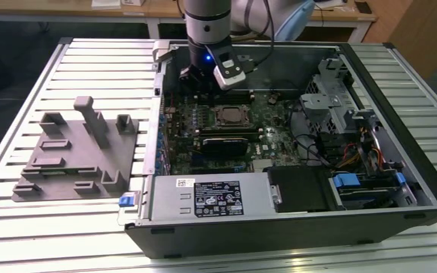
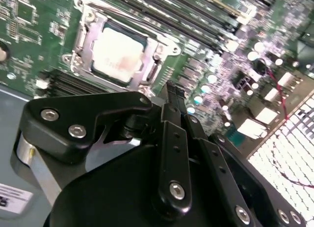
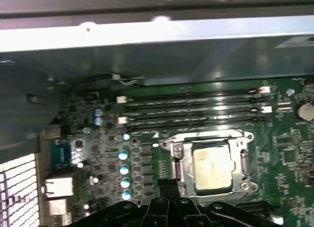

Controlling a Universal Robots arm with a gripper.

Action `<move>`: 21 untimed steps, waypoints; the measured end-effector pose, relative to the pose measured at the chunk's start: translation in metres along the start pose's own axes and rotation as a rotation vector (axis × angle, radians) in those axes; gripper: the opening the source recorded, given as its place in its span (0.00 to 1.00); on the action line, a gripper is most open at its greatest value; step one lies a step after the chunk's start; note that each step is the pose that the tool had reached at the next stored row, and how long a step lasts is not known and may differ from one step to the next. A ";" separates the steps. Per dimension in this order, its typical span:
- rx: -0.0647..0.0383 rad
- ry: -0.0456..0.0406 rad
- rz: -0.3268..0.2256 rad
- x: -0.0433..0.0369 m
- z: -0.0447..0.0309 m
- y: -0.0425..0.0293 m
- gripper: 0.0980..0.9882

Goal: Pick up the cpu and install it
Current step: 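Install the first cpu locking lever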

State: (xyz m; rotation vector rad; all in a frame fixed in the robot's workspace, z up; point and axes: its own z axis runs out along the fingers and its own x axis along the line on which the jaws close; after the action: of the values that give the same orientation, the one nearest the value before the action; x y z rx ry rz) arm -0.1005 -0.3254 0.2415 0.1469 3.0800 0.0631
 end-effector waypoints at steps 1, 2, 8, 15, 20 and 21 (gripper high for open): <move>0.000 0.0000 0.000 0.0014 -0.0001 -0.0001 0.01; 0.000 0.0000 0.000 0.0020 -0.0001 -0.0002 0.01; 0.000 0.0001 0.000 0.0017 -0.0069 0.0001 0.01; -0.001 0.0002 0.000 0.0071 -0.0086 -0.0004 0.01; -0.056 0.0054 0.001 0.0106 -0.0088 -0.0007 0.01; -0.073 0.0071 0.001 0.0109 -0.0088 -0.0007 0.01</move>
State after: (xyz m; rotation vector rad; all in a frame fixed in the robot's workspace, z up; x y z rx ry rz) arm -0.1120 -0.3255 0.2496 0.1456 3.0794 0.1758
